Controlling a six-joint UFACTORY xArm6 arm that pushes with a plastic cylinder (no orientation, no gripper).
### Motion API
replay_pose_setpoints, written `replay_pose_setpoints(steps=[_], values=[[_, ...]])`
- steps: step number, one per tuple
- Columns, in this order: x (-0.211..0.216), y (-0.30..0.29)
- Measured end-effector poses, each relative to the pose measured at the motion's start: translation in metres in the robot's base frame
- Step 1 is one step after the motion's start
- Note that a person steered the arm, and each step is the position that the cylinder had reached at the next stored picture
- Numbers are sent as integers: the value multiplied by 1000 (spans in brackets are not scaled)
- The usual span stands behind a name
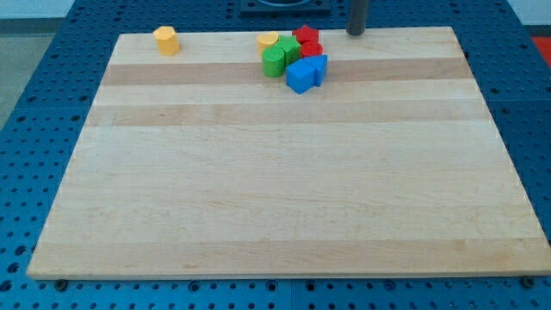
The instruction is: Move the red star and green blocks slightly to the down
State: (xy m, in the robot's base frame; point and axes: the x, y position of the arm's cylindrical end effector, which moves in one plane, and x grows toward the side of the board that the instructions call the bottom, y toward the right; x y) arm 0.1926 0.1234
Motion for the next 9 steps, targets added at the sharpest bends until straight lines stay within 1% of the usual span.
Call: replay_pose_setpoints(steps=[1,2,3,5,7,9], values=[[0,-13],[1,-49],[1,-64],[18,-69],[26,-104],[33,-126]])
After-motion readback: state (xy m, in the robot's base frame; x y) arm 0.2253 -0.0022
